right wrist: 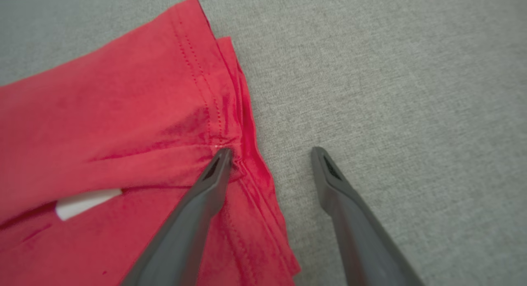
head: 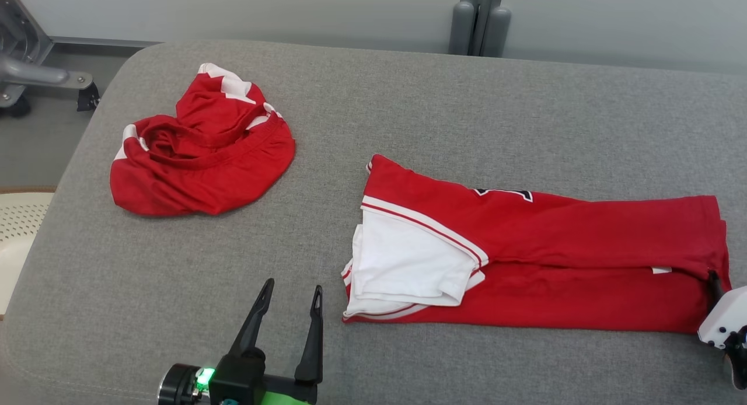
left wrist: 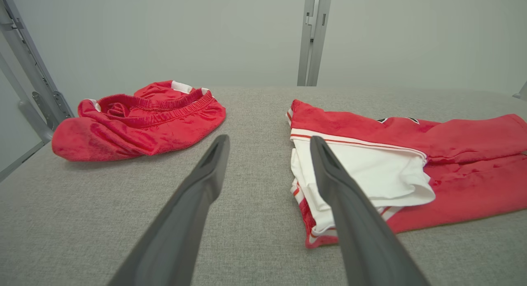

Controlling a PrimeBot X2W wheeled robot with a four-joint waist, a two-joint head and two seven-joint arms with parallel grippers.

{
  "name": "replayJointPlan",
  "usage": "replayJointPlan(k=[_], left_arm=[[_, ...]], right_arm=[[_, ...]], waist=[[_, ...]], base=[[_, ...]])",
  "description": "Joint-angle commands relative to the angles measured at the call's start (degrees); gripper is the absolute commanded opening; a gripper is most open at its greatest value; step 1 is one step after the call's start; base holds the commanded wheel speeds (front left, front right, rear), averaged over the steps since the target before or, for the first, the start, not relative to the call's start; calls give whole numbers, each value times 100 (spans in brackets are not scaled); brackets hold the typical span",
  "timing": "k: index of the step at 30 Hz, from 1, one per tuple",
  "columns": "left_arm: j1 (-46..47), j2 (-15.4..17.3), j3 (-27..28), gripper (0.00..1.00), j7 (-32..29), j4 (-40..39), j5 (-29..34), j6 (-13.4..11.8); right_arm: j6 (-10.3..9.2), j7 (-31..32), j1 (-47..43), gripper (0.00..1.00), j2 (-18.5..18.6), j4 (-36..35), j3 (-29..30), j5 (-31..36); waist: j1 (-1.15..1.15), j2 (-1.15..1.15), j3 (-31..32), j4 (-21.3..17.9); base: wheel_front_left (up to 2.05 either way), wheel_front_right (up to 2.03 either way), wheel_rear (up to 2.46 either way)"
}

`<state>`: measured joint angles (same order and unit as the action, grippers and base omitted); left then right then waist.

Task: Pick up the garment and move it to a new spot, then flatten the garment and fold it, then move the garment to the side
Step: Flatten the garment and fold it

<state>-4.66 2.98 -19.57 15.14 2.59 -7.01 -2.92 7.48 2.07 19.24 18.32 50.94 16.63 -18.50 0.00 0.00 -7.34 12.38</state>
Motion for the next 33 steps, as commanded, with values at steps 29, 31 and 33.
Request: replayJointPlan(k=[29, 31, 33], left_arm=[[5, -7, -42, 100, -2, 52, -90, -1], [-26, -7, -30, 100, -2, 61, -80, 0], [-59, -7, -24, 100, -2, 72, -69, 6]], right_arm=[[-4, -408, 167, 0, 1031, -145, -591, 333], [-3, -437, 189, 0, 1046, -325, -566, 409], [-3, -417, 166, 0, 980, -567, -575, 466]], waist=[[0, 0, 224, -312], [0, 0, 264, -345], [0, 0, 311, -371]], base=[[0, 0, 0], [0, 0, 0], [0, 0, 0]])
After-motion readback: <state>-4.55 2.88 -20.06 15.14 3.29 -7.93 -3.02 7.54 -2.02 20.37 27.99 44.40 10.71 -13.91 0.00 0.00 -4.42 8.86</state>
